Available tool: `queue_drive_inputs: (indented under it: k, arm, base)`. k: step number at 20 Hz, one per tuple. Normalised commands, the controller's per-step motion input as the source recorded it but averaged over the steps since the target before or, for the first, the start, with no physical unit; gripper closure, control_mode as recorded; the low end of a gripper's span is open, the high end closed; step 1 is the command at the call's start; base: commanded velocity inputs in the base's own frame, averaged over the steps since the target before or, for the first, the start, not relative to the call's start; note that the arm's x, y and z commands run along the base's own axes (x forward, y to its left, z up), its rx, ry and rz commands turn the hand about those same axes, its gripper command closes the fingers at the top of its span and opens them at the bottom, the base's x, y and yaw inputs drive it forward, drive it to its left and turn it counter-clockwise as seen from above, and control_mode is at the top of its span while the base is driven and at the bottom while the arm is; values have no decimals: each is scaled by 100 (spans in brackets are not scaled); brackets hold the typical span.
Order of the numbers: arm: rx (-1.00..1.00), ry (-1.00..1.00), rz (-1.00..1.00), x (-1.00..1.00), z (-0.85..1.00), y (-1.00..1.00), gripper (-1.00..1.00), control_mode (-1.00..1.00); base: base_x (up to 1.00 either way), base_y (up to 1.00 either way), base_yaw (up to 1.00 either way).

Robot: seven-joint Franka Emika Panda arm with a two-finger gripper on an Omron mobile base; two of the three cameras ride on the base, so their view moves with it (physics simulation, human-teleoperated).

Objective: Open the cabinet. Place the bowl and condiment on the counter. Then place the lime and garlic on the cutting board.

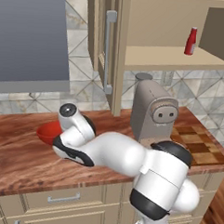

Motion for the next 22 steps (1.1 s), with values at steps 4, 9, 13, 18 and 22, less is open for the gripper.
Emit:
queue_drive_inputs:
  k: [4,9,13,18,22]
  arm:
    - [0,0,0,6,-23,4,100,-100]
    - [0,0,0,5,-22,3,100,-100]
    - [0,0,0,5,-21,2,100,-100]
    - [0,0,0,5,-19,0,100,-100]
    - [0,0,0,11,-16,1,100,-100]
  base:
    - [0,0,0]
    - [0,0,0]
    - [0,0,0]
    - [0,0,0]
    - [0,0,0]
